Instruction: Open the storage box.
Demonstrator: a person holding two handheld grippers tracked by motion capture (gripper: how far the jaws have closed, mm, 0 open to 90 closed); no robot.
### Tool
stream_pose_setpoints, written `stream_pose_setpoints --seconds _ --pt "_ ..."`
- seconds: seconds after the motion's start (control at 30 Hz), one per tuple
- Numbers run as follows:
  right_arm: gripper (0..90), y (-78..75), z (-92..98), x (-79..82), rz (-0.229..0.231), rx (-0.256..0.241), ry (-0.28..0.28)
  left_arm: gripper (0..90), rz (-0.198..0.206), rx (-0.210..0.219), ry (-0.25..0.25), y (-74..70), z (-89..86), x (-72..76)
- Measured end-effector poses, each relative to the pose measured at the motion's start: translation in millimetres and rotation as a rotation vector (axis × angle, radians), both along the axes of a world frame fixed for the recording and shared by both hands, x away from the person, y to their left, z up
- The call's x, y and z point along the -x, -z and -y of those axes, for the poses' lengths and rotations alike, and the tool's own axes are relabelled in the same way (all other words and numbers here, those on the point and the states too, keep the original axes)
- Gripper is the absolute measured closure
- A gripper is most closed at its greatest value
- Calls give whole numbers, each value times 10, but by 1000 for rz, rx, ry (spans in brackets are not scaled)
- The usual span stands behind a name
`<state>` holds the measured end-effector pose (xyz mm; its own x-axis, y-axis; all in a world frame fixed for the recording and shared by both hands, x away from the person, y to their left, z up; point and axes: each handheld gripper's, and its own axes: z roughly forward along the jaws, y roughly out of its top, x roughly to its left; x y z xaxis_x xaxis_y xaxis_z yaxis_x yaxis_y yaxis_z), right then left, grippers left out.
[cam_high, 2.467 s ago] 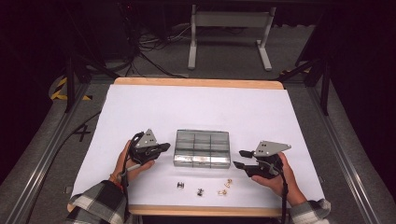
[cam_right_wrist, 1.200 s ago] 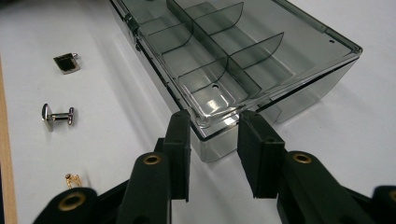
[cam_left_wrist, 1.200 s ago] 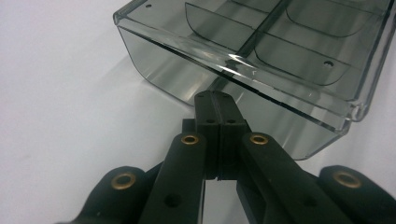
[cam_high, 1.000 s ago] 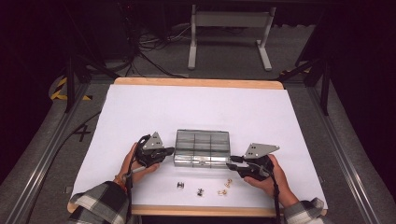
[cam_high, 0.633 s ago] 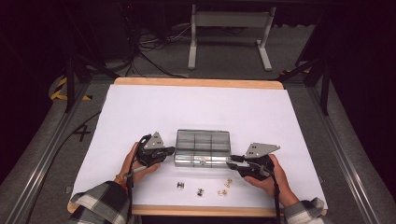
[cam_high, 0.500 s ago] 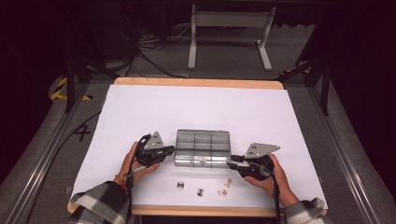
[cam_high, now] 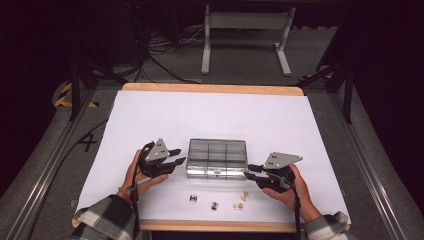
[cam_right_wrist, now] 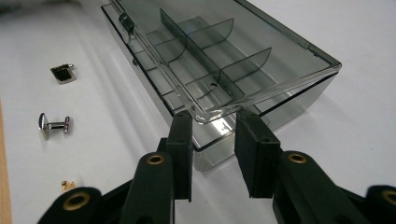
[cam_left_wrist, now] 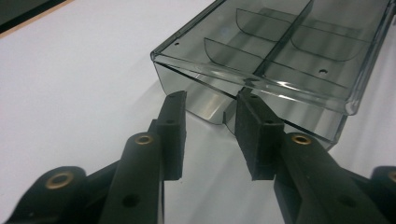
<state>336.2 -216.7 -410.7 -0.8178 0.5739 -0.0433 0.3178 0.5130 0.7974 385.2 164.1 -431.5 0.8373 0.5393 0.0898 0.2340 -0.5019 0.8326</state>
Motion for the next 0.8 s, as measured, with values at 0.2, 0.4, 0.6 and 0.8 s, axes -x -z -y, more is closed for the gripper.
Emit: stream_pose_setpoints --seconds 0.2,0.4,0.6,0.8 --pt "690 -21 -1 -2 13 -12 8 582 -2 6 -17 0 13 -2" --pt "698 -51 -3 -3 29 -22 14 499 12 9 -17 -24 39 24" --pt "713 -68 -6 -3 41 -28 17 482 20 31 -11 -40 55 48" --pt "713 -82 -8 -2 52 -29 20 466 35 61 4 -58 104 81"
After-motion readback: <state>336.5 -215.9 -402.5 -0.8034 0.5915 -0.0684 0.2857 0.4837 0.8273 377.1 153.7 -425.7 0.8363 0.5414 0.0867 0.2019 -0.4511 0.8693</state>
